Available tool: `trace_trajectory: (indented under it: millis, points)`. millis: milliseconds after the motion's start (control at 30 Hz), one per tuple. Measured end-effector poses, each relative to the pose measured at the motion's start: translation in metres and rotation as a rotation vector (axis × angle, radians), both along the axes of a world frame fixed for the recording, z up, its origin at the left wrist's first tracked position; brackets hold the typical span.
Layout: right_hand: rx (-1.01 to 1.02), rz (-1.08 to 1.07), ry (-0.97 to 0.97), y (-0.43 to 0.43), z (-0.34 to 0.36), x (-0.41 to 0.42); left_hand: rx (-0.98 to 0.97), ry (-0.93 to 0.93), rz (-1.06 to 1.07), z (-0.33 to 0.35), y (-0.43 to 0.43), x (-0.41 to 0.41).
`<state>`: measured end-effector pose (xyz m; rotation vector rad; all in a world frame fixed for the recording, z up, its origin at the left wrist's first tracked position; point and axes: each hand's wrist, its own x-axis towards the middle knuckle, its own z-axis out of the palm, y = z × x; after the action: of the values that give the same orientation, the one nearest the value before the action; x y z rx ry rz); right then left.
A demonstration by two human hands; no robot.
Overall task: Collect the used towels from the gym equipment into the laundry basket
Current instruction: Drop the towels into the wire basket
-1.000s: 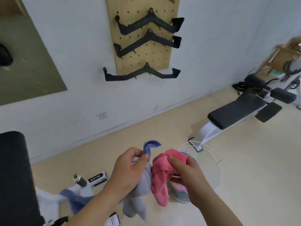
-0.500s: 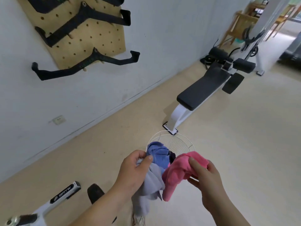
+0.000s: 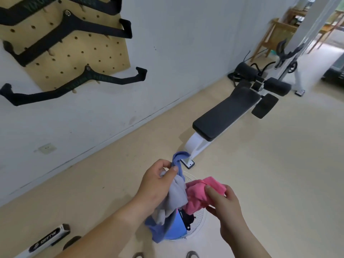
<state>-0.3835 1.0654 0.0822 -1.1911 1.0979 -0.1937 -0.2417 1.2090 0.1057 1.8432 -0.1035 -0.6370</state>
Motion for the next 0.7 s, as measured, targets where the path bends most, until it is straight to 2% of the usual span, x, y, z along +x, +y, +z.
trace_trajectory:
  millis: [267,367,500,700]
  points:
    - [0.042,0.243,0.04,-0.077,-0.024,0.016,0.24,0.125,0.273,-0.065,-0.032,-0.02]
    - [0.053,0.284,0.064,-0.094,-0.038,0.021,0.176,0.105,0.335,-0.073,-0.034,-0.035]
    - [0.064,0.349,0.093,-0.104,-0.051,0.026,0.195,0.103,0.34,-0.069,-0.025,-0.045]
    - [0.055,0.386,0.114,-0.111,-0.056,0.023,0.148,0.103,0.402,-0.065,-0.021,-0.033]
